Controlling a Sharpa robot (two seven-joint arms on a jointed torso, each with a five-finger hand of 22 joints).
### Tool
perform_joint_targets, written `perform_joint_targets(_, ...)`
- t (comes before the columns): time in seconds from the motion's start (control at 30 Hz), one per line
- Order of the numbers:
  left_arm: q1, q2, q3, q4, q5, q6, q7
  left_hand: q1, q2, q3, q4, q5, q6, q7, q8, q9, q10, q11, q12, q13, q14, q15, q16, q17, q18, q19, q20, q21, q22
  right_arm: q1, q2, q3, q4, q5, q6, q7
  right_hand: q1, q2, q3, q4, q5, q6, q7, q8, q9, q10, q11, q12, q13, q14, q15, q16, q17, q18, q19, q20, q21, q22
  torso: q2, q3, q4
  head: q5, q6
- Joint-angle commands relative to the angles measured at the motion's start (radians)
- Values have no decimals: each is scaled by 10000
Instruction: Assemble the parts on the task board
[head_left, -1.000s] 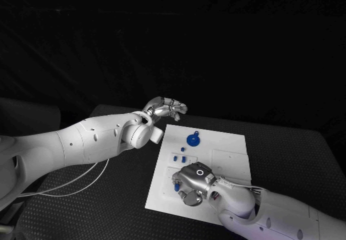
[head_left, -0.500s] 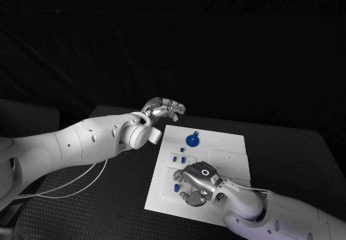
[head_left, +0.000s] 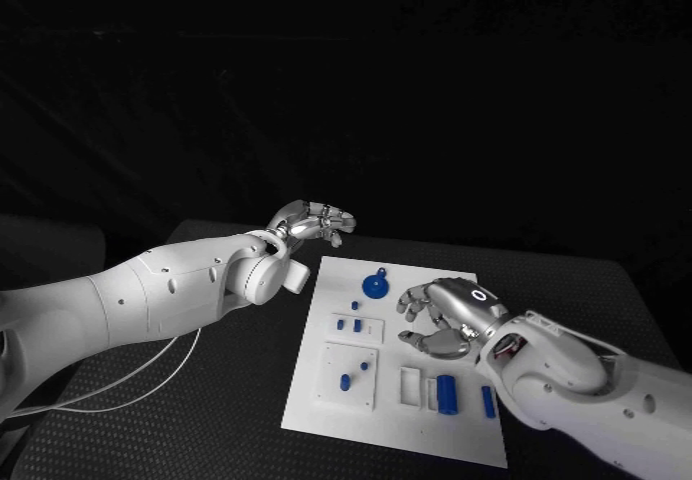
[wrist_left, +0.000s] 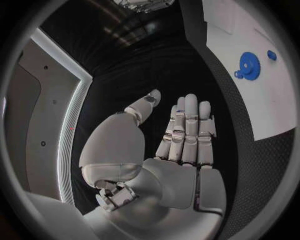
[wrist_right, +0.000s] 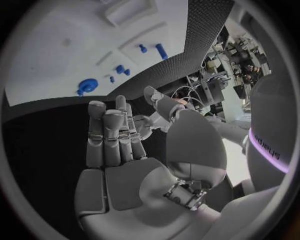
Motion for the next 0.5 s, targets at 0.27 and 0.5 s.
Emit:
perform_joint_targets(0.27,-63,234,5,-357,80,189,78,-73,7,-15,65,42,-92,6,68,-14,-26,38,-40,-7,41,7,-53,14,87,84,-19,-41,15,748,-1012,-1,-298,5058,3247,-1557,-724,170,-1316,514,2,165,-584,70,354,-1255,-708,7341,6961,188,-668,586,584,474,412,-284,111,134,-160,34,-114,-600,-28)
perform_joint_targets(0.5,-137,317,4,-554,81,215,70,-77,14,-16,69,42,-92,6,71,-15,-25,38,-38,-7,40,7,-56,17,87,84,-17,-43,17,761,-1386,-398,-419,6410,5353,-3481,-1326,775,-1139,1247,25,58,-519,25,568,-1322,-663,9090,8363,27,-675,1189,1262,474,585,-444,409,231,-273,39,-171,-764,-196)
